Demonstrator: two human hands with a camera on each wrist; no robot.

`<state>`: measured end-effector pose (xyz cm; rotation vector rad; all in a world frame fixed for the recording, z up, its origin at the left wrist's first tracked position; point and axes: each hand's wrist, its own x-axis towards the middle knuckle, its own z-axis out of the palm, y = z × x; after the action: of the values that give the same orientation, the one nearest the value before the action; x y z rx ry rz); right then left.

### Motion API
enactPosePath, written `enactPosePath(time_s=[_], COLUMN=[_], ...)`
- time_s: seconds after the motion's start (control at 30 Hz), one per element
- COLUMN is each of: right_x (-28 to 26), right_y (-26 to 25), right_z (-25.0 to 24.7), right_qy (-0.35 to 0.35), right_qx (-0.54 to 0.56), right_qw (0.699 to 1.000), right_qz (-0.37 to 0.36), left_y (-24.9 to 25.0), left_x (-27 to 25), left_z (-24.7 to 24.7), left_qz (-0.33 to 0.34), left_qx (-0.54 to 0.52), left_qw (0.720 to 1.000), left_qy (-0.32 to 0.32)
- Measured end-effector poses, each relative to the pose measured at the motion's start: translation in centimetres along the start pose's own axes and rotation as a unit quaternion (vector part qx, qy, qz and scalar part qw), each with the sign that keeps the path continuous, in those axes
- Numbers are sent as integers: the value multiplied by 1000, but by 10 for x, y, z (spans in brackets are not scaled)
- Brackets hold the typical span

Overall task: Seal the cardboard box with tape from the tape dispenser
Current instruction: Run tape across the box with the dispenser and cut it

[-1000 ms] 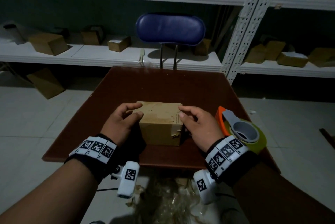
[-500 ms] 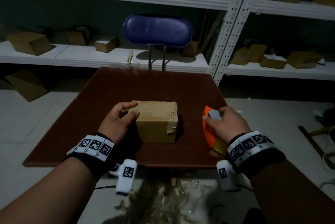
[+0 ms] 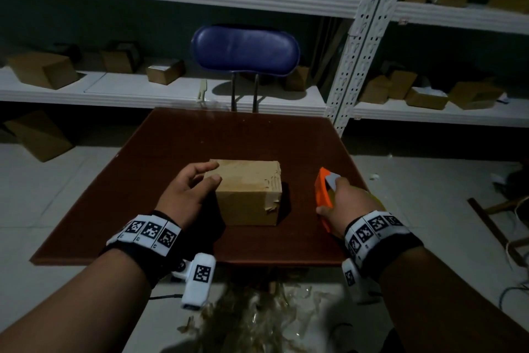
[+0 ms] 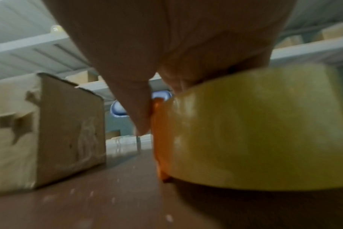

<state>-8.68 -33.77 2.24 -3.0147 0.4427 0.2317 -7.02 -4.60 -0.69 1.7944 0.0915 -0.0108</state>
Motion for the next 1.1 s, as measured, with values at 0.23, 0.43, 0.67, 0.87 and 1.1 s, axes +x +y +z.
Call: enactPosePath(time_s=[0.23, 0.43, 0.67, 0.87, 1.1], right_x=[2, -11, -12, -7, -16], right_y=[11, 4, -36, -77, -125], right_z=[-24, -70, -125, -155, -169], right_qy=[107, 149, 3, -45, -52], right_qx=[268, 463, 443, 358, 248], right_qw=[957, 873, 884, 908, 931], right_qz=[15, -42, -150, -213, -264], left_y=[4, 10, 13, 47, 66], left_x=[3, 8, 14, 11, -3], left_z=[3, 0, -14, -18, -23], left_qz=[-1, 4, -21, -19, -84], left_qx=[-5, 12, -80, -259, -346], left_qw=[1000, 1000, 997, 962, 933], left_qy=[6, -9, -10, 89, -57])
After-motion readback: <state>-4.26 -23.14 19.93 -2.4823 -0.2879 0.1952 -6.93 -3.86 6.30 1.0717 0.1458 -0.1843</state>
